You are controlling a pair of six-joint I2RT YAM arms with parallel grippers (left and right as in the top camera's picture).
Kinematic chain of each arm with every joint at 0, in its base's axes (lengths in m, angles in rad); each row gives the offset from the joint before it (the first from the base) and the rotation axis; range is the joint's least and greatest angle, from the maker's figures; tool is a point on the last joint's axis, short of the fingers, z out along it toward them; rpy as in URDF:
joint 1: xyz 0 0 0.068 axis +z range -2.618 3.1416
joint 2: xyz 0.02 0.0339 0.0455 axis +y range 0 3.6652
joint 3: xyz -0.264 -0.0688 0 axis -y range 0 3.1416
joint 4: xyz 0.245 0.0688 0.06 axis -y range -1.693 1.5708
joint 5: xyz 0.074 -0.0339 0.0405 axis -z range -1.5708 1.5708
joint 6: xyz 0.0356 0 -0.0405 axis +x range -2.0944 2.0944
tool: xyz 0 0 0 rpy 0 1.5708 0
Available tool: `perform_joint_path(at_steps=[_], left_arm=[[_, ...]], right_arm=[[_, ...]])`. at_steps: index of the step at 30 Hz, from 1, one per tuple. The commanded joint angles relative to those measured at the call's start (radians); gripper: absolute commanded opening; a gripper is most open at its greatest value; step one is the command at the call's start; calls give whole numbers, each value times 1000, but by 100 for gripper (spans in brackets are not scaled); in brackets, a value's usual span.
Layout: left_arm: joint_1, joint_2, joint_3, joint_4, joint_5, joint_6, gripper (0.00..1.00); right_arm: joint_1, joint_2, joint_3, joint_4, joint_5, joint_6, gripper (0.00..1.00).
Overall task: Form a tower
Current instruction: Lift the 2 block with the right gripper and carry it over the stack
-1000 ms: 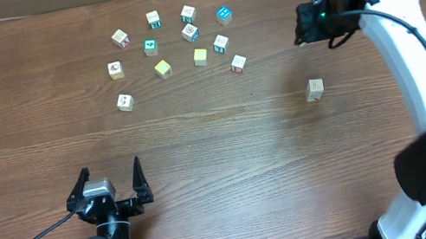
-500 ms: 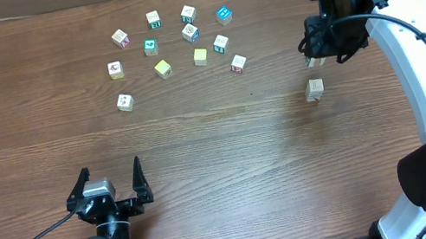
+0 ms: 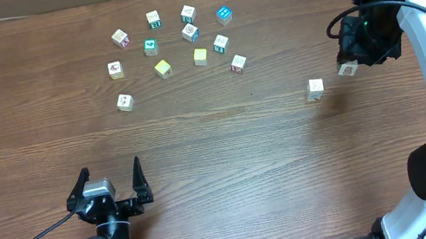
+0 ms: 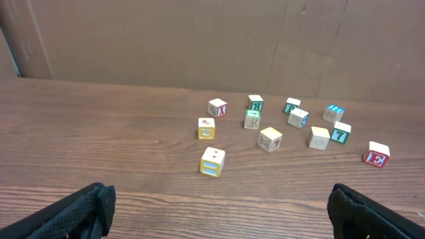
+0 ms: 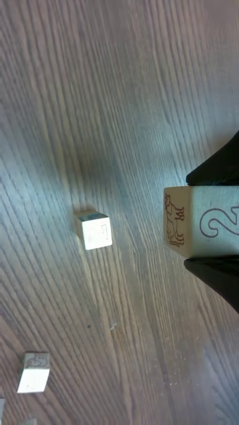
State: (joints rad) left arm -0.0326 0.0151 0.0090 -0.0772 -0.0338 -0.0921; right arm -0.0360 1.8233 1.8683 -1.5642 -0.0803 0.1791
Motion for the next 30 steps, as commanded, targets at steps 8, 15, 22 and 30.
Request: perform_joint_path(at_steps=[8,15,22,30], left_arm=[[-3,-9,-4,3,2,29,100],[-3,-9,-4,3,2,29,100],[-3,-9,-4,3,2,29,100],[-3,-9,-4,3,2,29,100]], right_arm=[[38,-11,-58,-1,-19,4,24],[90,-11,-130,110,0,-55,24],[127,-11,-223,234,79,-52,24],[127,-11,-252,279,79,-49,24]])
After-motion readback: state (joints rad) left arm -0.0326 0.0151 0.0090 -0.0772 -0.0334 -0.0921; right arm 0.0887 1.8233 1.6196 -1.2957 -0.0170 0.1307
